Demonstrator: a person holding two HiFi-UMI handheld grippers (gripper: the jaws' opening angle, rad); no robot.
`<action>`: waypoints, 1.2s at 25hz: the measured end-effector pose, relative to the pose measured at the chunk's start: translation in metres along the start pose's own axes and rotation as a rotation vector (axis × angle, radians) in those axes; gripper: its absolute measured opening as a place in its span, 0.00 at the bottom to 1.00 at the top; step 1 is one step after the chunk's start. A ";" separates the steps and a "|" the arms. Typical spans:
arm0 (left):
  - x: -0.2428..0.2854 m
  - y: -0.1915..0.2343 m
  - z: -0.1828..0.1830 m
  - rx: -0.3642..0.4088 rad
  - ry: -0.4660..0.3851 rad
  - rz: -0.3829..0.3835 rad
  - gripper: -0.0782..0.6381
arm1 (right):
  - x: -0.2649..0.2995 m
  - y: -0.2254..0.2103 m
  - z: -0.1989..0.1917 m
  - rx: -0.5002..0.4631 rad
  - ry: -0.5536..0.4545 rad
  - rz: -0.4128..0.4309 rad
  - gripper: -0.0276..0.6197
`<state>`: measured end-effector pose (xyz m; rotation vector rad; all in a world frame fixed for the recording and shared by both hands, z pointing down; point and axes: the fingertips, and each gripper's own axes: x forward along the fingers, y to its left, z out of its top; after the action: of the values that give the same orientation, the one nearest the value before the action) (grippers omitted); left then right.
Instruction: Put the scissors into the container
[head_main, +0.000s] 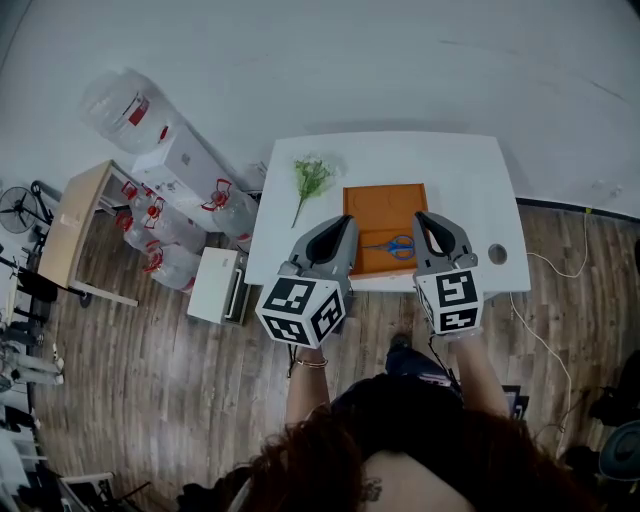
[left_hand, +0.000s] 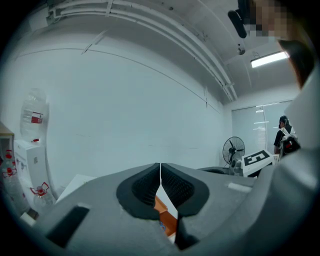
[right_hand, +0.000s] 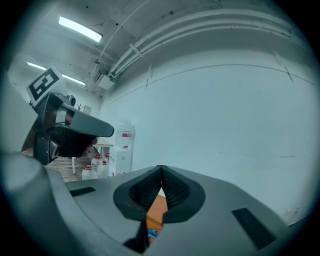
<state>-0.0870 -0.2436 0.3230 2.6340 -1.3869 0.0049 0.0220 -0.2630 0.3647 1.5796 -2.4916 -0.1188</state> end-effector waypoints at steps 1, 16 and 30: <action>-0.002 0.000 0.001 0.002 -0.001 0.000 0.14 | -0.002 0.002 0.003 -0.002 -0.004 -0.001 0.04; -0.025 -0.001 0.000 0.038 0.007 -0.014 0.14 | -0.029 0.017 0.014 -0.003 -0.009 -0.048 0.04; -0.014 -0.013 0.008 0.063 0.003 -0.053 0.14 | -0.036 0.002 0.014 0.014 -0.008 -0.087 0.04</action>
<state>-0.0851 -0.2256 0.3118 2.7195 -1.3370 0.0468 0.0326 -0.2306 0.3472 1.6969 -2.4354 -0.1198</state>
